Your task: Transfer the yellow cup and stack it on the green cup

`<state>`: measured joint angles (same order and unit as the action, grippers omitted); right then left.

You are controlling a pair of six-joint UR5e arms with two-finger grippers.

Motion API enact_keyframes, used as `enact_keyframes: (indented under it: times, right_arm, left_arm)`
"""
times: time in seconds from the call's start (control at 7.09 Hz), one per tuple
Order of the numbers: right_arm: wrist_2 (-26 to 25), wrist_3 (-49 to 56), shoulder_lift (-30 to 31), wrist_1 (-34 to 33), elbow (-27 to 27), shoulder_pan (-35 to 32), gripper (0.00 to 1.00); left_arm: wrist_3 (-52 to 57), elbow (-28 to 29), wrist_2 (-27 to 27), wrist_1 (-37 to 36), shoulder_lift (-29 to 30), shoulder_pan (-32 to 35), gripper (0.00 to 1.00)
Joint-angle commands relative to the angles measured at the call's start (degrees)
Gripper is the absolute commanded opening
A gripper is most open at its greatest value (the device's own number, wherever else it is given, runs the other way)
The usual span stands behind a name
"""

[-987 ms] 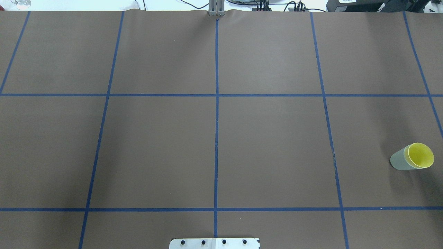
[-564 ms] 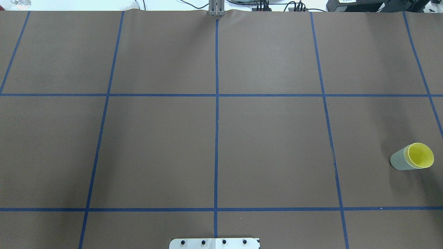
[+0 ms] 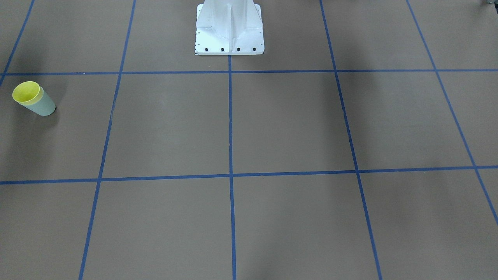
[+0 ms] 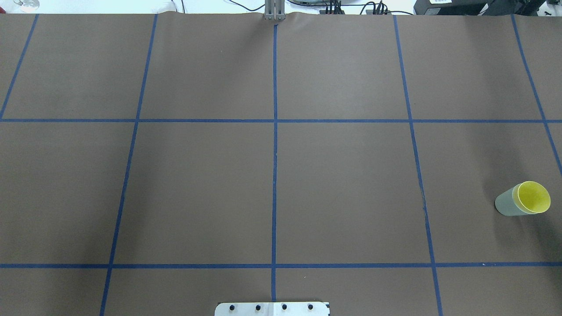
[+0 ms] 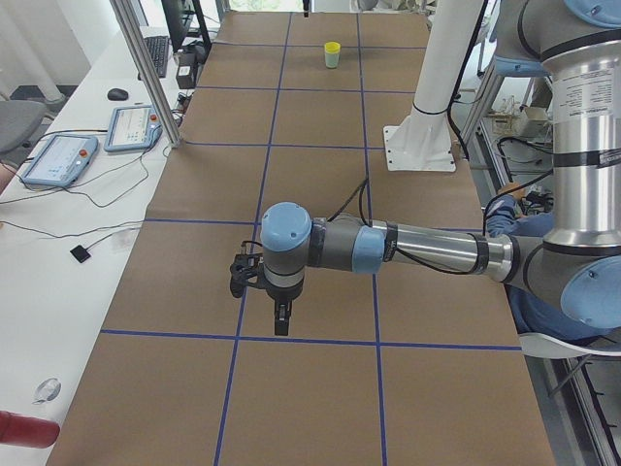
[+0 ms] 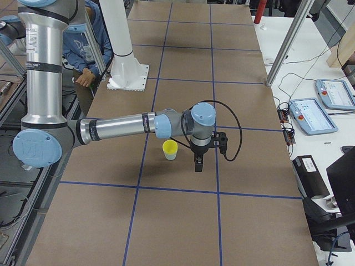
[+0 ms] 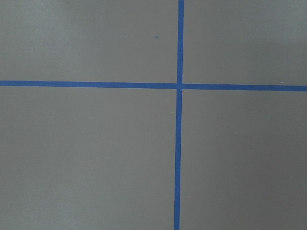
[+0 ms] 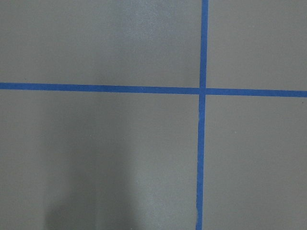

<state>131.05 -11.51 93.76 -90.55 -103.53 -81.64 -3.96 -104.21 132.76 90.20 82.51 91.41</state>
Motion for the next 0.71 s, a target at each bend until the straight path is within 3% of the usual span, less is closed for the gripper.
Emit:
enact_keyframes:
  times: [0.0, 0.56]
  right_arm:
    - [0.1, 0.0, -0.1, -0.1, 0.0, 0.0, 1.00]
    - [0.1, -0.1, -0.2, -0.1, 0.0, 0.0, 1.00]
  left_arm:
    - [0.0, 0.1, 0.0, 1.6, -0.7, 0.0, 1.00]
    - [-0.3, 0.7, 0.4, 1.7, -0.6, 0.0, 1.00]
